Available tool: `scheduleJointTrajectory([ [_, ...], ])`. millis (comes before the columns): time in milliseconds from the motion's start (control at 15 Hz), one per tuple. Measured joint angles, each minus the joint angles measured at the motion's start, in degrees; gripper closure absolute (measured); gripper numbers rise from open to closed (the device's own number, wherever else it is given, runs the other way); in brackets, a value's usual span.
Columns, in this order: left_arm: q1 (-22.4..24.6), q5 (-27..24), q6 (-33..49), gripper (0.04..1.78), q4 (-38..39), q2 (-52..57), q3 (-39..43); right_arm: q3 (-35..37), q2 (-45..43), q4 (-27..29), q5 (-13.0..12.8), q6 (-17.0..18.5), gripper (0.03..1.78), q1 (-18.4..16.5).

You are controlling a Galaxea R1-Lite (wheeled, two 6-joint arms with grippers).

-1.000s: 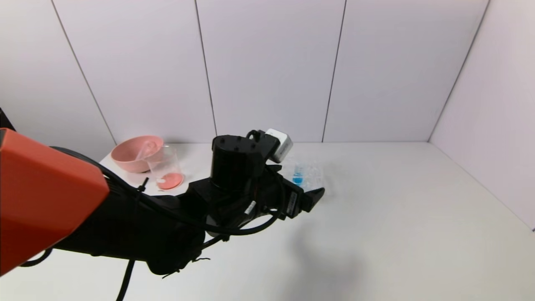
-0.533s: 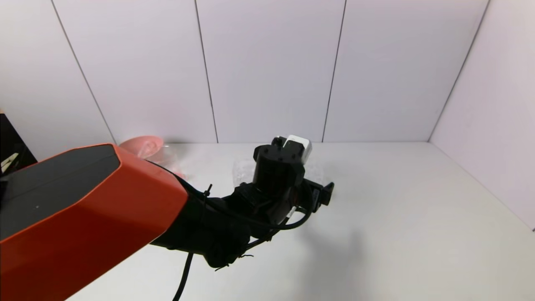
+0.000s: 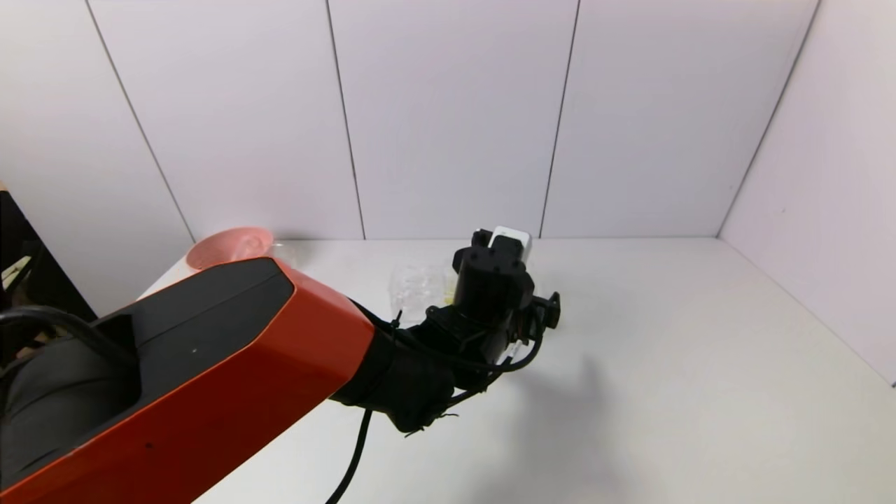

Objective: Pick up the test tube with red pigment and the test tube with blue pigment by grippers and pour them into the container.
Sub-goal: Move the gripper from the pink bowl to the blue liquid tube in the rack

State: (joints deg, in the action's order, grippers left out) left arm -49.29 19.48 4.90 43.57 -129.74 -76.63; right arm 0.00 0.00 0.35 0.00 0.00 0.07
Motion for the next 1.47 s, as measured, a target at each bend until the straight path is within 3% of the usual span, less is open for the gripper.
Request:
scheduleJointTrajectory([
  [1467,1.0,1.5,0.0,0.06,-0.2,-3.1,-4.7,0.0,0.0,0.0,0.0,0.0,0.04,0.0],
])
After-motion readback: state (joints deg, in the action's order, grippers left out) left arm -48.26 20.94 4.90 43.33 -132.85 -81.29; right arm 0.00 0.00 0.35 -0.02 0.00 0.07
